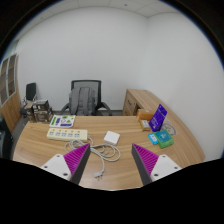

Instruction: Unplug charger

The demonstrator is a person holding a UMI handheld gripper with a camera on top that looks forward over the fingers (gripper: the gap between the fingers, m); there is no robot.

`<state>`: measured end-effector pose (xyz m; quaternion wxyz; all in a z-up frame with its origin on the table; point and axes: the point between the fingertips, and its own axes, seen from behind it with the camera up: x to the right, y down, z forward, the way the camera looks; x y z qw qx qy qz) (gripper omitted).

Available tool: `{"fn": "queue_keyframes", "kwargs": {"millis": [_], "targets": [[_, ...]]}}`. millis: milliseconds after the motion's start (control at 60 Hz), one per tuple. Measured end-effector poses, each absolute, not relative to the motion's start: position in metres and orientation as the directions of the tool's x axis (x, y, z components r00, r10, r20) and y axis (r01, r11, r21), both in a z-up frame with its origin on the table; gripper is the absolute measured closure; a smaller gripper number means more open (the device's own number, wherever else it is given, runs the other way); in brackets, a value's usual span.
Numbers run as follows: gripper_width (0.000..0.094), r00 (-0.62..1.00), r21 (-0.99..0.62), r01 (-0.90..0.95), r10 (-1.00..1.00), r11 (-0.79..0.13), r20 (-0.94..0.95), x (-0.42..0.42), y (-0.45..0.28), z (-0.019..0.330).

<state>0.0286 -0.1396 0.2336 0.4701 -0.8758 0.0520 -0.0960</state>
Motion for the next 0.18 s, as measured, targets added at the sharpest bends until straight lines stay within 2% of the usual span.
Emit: {"fn": "queue_keyframes", "kwargs": {"millis": [183], "targets": [[0.0073,0.979,-0.835,-0.003,-0.171,-0.55,0.109,0.0203,-0.1472,0.2391]]}}
